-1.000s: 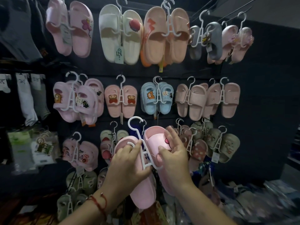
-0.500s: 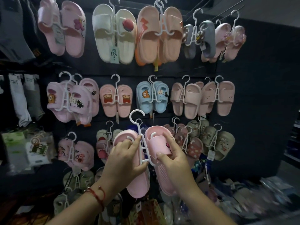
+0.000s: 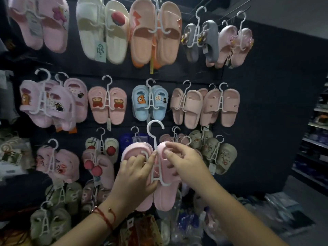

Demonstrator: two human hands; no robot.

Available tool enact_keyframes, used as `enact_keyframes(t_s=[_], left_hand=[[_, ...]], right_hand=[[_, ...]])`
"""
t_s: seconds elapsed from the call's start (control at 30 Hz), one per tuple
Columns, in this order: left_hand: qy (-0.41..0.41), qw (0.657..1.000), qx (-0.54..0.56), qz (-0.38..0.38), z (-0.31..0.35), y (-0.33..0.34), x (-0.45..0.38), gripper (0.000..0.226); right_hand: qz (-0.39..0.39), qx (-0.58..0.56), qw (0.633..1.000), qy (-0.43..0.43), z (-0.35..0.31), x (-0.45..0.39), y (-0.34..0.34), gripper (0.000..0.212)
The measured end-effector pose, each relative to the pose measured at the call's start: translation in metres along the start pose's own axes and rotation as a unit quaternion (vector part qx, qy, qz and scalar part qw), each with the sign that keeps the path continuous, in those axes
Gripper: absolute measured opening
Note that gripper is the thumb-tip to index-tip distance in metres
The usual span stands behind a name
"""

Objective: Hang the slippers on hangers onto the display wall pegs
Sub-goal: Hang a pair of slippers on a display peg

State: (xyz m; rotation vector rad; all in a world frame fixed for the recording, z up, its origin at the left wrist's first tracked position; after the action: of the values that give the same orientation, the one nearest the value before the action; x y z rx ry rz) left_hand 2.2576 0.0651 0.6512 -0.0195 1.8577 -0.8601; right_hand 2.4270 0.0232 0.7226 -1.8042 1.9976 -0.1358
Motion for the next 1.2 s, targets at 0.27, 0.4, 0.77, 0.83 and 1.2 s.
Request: enact_keyframes(t_s=[0.27, 0.4, 0.77, 0.83, 1.2], left_hand=[[0.06, 0.997, 0.025, 0.029, 0.05, 0.017, -0.004, 0.077], [0.052, 0.988, 0.143, 0.032, 0.047, 0.025, 0.005, 0.067], [-0.196, 0.758, 0.604, -0.148, 0.006, 0.063, -0.04, 0.079], [-0.187, 0.756, 0.609, -0.149, 0.007, 0.072, -0.049, 0.077], [-0.088, 0.847, 0.49, -0.186, 0.058, 0.112, -0.162, 0.095]], right_hand=[[0.028, 0.122, 0.992, -0.013, 0.013, -0.048, -0.025, 0.016], [0.047, 0.116, 0.992, -0.012, 0.04, -0.043, -0.036, 0.023], [0.164, 0.103, 0.981, -0.006, 0.048, -0.049, -0.055, 0.01], [0.19, 0.105, 0.976, -0.003, 0.046, -0.05, -0.063, 0.011], [0.232, 0.031, 0.972, -0.013, 0.066, -0.112, -0.174, 0.019]])
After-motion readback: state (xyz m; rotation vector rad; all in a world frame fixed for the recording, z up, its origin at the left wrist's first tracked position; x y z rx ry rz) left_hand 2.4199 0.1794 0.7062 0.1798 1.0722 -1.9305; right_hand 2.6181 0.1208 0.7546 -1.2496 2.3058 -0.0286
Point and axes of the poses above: each hand's wrist, its own x-axis away from the middle knuckle, its own y-axis out of the palm, z = x × y, the point moved 2 cm from there along -x, towards the middle knuckle, and after that the axes turned 5 degrees about y, right-handed, at the moved point
